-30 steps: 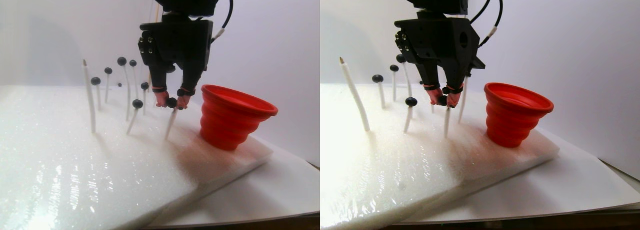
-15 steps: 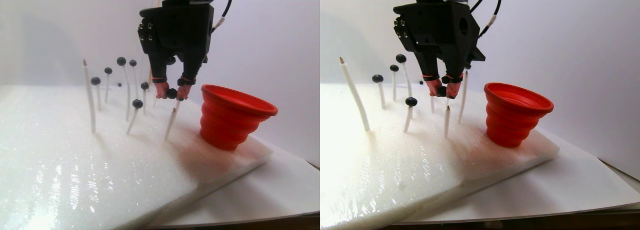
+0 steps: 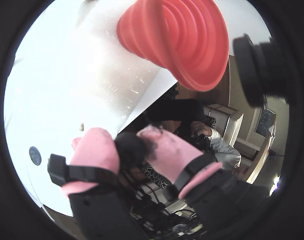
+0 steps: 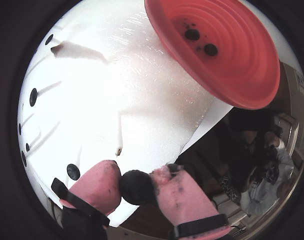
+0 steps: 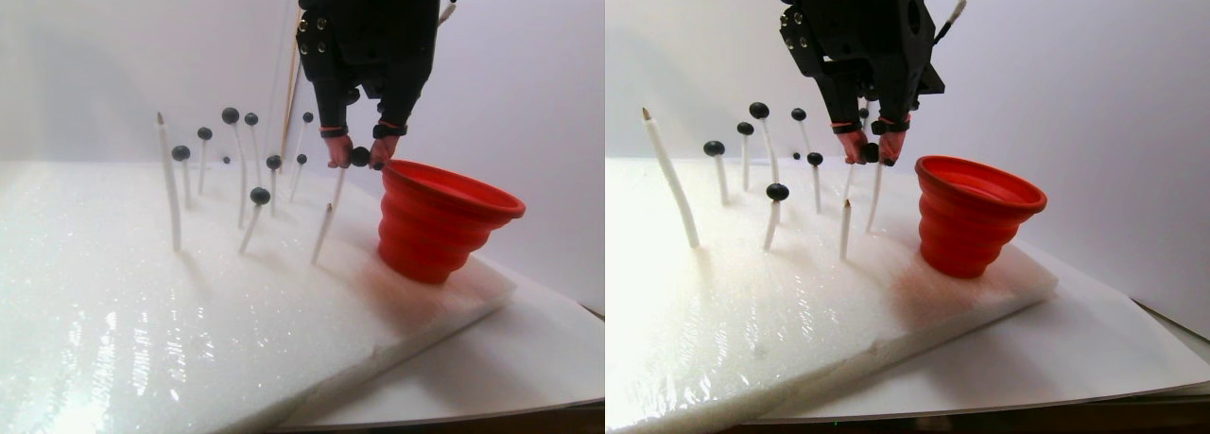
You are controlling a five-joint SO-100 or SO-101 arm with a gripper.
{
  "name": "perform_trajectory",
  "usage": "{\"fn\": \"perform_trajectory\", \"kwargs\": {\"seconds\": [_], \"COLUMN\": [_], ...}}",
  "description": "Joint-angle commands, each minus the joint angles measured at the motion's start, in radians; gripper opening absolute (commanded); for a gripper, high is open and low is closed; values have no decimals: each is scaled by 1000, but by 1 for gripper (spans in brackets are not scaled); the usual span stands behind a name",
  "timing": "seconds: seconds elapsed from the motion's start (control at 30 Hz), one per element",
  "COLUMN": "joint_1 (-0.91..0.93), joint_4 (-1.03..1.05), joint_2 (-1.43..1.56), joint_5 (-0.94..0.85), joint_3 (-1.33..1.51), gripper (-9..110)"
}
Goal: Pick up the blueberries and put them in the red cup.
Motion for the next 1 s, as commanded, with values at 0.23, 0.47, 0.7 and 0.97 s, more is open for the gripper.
{"fn": "perform_trajectory", "kwargs": {"seconds": [0.23, 0.47, 0.7, 0.97], "joint_1": [117, 175, 215, 250], "joint_4": [25, 28, 26, -6], "joint_2": [97, 69, 28, -49], "joint_5": [-46, -66, -74, -78], "joint_3": [-124, -172, -229, -293], "gripper": [11, 11, 11, 11]}}
